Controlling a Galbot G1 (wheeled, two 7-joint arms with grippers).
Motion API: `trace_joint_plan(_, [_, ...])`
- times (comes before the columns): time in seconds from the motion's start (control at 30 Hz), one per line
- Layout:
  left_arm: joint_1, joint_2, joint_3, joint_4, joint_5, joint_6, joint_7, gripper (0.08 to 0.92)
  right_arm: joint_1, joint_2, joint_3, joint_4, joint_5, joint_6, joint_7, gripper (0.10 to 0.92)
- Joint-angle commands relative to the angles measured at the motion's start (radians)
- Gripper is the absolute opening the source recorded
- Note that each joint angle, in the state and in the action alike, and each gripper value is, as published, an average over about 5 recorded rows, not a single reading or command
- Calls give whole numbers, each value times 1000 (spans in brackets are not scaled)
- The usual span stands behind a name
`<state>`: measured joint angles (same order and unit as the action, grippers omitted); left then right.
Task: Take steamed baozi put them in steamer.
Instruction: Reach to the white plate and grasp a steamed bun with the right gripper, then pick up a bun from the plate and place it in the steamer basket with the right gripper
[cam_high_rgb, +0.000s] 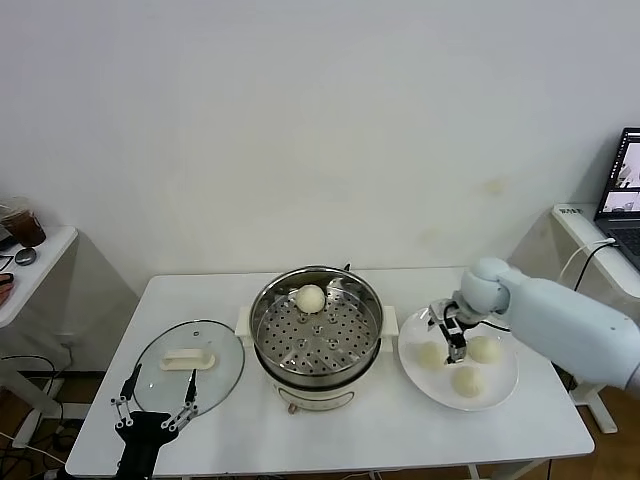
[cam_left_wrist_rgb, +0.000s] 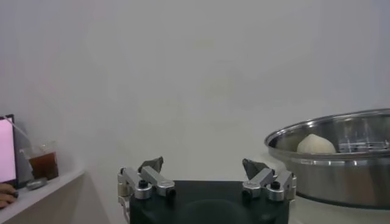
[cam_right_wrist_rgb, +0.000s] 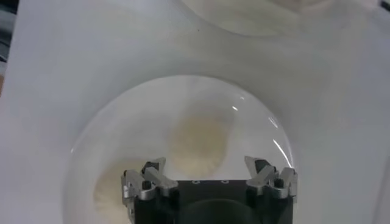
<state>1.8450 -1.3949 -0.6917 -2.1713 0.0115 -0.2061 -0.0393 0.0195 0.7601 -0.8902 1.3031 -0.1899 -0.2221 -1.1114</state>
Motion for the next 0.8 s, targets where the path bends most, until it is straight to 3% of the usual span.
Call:
trace_joint_plan(0.03, [2, 0, -1, 3, 0, 0, 0, 823, -68, 55, 38, -58, -49, -4, 11, 815])
trace_joint_plan(0.23, [0, 0, -3, 6, -1, -2, 0, 823, -96, 74, 71, -85, -71, -7, 27, 749])
trace_joint_plan(0.5, [2, -2, -2, 1, -1, -2, 0, 823, -94, 69, 76, -73, -68, -23, 10, 567])
trace_joint_plan(0.8, [-1, 1, 2, -9, -3, -1, 1, 823, 30, -4, 51, 2, 24, -31, -13, 535])
